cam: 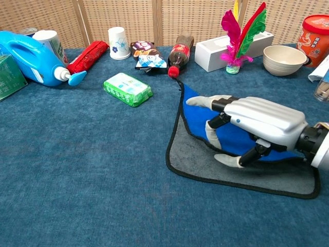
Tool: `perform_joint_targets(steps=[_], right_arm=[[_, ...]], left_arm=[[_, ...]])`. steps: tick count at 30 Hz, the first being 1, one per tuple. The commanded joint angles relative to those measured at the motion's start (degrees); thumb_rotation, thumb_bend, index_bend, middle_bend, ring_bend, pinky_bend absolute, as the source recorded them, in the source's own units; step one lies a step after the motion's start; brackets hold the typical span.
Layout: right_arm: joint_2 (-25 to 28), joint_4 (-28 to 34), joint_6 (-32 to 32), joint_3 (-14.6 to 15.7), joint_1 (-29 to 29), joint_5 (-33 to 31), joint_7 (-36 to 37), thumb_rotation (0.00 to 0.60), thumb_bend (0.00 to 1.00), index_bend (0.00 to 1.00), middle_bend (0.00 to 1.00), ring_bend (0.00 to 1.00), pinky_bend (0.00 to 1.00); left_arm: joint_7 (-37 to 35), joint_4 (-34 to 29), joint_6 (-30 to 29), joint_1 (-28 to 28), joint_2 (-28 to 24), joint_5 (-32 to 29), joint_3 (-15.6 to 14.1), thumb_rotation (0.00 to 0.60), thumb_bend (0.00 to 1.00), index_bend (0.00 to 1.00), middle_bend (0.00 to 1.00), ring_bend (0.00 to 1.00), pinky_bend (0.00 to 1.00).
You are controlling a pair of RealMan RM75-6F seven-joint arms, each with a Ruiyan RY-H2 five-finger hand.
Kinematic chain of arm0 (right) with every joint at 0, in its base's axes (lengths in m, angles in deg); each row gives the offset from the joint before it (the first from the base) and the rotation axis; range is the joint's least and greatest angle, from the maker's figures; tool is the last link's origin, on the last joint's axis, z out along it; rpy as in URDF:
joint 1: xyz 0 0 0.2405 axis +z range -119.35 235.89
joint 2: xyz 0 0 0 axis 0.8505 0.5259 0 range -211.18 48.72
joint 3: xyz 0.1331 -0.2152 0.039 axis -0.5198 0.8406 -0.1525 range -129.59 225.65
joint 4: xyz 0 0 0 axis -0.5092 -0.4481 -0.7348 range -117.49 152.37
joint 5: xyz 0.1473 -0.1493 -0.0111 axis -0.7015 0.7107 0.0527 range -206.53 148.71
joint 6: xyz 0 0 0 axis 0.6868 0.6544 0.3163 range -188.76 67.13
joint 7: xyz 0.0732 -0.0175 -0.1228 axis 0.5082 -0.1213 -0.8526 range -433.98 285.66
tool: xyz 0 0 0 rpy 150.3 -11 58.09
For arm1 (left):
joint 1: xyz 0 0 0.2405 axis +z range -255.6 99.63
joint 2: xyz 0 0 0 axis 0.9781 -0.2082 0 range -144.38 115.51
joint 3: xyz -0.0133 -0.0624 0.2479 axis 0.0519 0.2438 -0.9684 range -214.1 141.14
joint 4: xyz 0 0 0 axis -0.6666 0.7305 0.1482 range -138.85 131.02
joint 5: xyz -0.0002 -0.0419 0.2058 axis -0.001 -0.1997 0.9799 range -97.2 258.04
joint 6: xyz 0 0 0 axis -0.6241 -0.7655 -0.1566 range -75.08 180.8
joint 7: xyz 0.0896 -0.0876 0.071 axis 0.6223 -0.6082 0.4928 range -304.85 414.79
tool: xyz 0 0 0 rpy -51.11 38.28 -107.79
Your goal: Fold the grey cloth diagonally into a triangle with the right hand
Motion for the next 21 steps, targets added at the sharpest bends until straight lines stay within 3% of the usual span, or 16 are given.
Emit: perform_joint_targets(steps=[1, 21], right_arm=[[-0.8, -0.05, -0.51, -0.03, 0.09, -0.28, -0.09, 0.6, 0.55, 0.79, 0.0, 0.0, 0.0], [-3.96, -0.62, -2.45, 0.59, 0.52, -0.29, -2.53, 0.6, 0.54, 0.8, 0.0, 0.0, 0.0]], left_arm=[[0.04, 0.03, 0.04, -0.02, -0.04, -0.01, -0.02, 0.6, 0.21, 0.05, 0.0, 0.0, 0.0], [-0.53, 0.17, -0.14, 0.1, -0.2, -0.01, -0.08, 0.6, 0.21, 0.05, 0.0, 0.0, 0.0]])
